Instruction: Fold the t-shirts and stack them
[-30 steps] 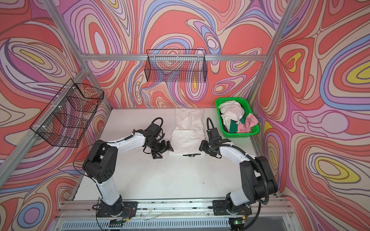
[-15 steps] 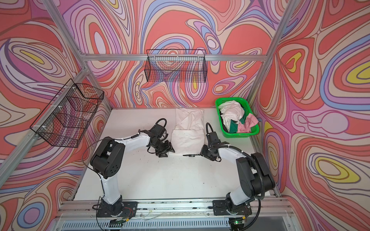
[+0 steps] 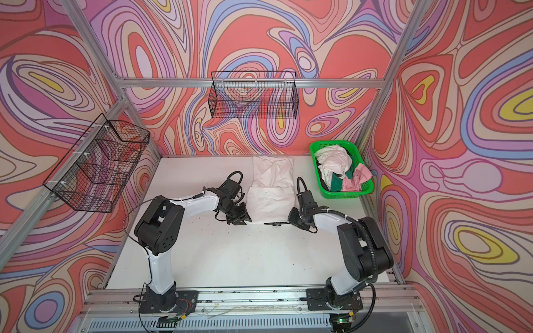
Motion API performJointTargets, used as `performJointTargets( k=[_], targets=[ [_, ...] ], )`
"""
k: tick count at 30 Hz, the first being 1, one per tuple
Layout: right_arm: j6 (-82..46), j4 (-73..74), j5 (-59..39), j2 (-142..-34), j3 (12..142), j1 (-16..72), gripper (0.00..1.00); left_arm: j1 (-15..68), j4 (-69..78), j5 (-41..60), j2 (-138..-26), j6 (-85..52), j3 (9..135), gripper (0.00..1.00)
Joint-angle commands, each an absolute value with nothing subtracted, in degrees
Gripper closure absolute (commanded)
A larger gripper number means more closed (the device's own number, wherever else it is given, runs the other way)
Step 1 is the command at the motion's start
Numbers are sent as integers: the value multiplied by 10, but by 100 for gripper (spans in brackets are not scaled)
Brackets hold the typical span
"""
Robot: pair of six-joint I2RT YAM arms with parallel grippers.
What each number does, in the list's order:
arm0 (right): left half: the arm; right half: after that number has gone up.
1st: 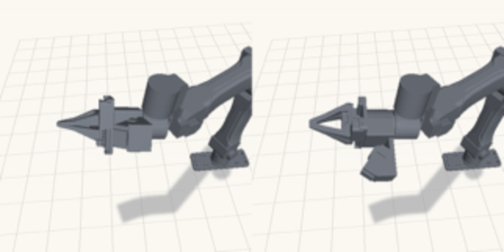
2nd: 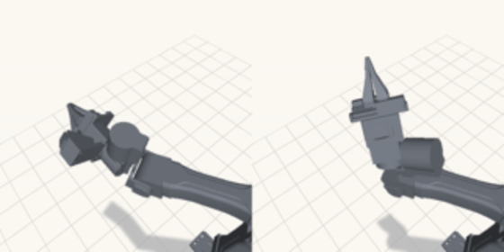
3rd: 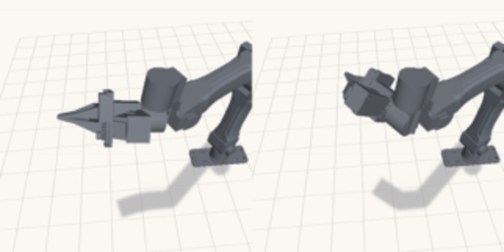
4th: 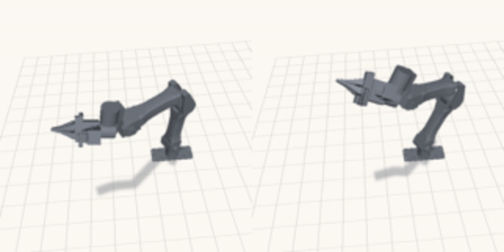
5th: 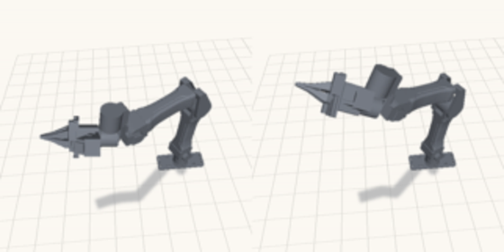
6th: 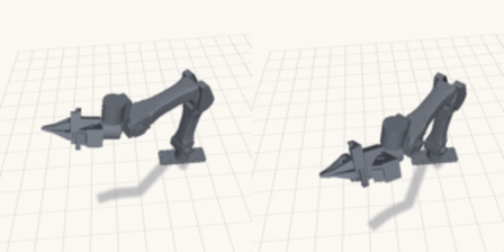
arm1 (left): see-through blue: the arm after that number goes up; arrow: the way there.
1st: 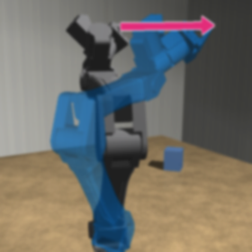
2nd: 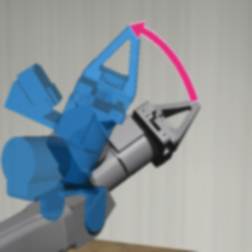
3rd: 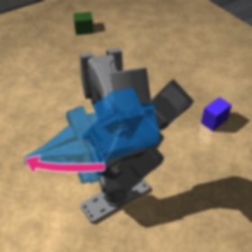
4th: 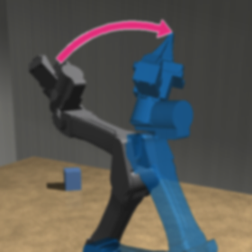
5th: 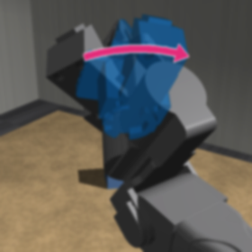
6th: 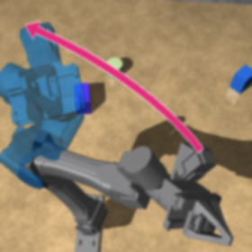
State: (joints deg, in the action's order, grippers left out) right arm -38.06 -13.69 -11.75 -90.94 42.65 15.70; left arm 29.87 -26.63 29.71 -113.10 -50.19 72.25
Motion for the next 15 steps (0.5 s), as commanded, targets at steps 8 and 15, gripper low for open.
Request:
performJointTargets(
  k=[8,15],
  targets=[
    [-381,-176,-156,-843,363,157,100,308,-240,287,-1067,-518,639,100],
    [-428,-228,-185,-713,297,191,100,357,-191,284,-938,-588,473,100]
  ],
)
